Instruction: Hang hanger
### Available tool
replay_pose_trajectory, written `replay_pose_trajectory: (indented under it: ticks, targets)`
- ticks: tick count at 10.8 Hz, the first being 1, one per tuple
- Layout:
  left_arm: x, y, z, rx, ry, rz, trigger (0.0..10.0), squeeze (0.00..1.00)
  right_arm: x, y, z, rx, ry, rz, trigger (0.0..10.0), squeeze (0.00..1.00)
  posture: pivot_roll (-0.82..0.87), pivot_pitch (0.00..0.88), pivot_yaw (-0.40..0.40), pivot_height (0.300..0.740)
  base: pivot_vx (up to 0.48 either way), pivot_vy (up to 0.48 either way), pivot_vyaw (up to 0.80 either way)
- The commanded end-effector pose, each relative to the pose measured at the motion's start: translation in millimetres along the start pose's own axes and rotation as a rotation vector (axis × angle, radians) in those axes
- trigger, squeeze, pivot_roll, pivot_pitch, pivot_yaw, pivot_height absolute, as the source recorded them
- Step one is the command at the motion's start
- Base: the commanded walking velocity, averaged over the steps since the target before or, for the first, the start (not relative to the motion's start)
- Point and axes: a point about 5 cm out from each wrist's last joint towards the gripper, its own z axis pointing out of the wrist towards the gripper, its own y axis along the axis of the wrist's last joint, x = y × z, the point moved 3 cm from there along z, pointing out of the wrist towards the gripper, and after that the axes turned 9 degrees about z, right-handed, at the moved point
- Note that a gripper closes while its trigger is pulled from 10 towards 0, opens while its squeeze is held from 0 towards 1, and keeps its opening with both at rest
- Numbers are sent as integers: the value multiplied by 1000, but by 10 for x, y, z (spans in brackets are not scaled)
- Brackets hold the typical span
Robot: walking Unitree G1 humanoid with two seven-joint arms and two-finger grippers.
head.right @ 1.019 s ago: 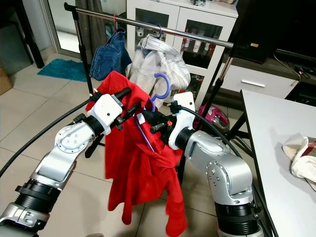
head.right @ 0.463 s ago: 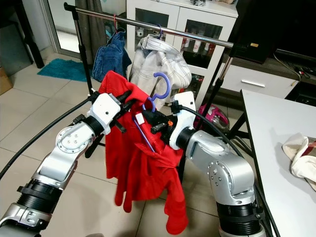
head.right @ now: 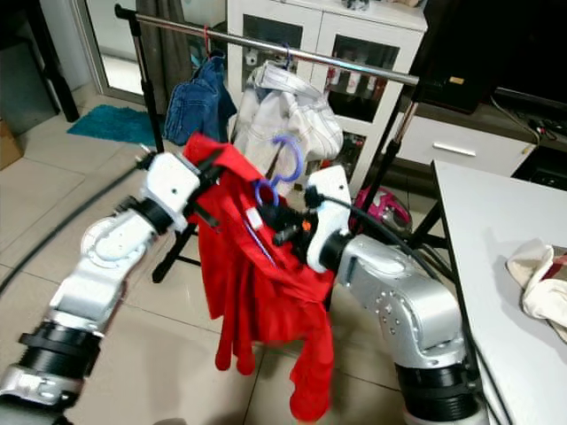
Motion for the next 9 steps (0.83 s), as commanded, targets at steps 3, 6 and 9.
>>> replay_pose_trajectory:
  ticks: [3, 6, 9]
  targets:
    - [595, 104, -19, 27, 119, 108, 0, 0, -42, -148, -144, 108, 27, -81, 0, 0, 61, 0, -101, 740, 0, 0, 0]
    - [1110, -197, -250, 214, 198, 199, 0, 0, -42, -144, -332, 103, 106, -52, 0, 0, 69, 0, -106, 740, 0, 0, 0]
    - [1169, -609, -370, 345, 234, 47, 0, 0, 107, 88, -513, -48, 297, 84, 0, 0, 65, 0, -108, 740, 0, 0, 0]
